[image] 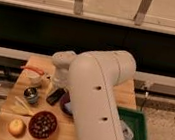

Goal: Place eraser in tray

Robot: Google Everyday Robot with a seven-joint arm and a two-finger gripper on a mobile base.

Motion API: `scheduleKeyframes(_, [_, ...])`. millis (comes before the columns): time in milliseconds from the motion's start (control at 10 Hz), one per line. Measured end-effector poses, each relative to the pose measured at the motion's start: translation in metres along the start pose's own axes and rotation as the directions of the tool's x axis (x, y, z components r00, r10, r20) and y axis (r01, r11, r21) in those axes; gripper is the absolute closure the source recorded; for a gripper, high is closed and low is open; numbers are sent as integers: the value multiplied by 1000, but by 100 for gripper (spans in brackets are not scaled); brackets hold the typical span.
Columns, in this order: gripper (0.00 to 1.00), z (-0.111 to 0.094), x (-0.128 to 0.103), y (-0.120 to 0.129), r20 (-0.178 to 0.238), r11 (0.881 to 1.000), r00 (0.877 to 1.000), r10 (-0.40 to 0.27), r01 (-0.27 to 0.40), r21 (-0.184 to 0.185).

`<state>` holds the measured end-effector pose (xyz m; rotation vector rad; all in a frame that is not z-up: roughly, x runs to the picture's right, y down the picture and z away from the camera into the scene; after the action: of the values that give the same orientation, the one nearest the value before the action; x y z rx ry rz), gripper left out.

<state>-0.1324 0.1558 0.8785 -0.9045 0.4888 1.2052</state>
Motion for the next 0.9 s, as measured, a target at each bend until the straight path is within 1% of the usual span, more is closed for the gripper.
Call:
scheduleKeyframes(100, [30,2,2,0,-12,1000,1000,2,-2,-6])
scheduleKeyframes(200, [41,3,3,0,-17,1000,1000,1,-1,-8])
scheduleKeyframes(400, [59,0,4,-2,-20,1000,1000,1,-1,-5])
scheduleKeyframes(700, [90,-5,3,-4,-17,1000,1000,3,-3,-6])
scheduleKeyframes(800, [97,-6,3,-2,-16,1000,1000,1,-1,-9])
scheduleKeyframes(900, [100,-5,3,1,-17,1000,1000,-3,3,-8])
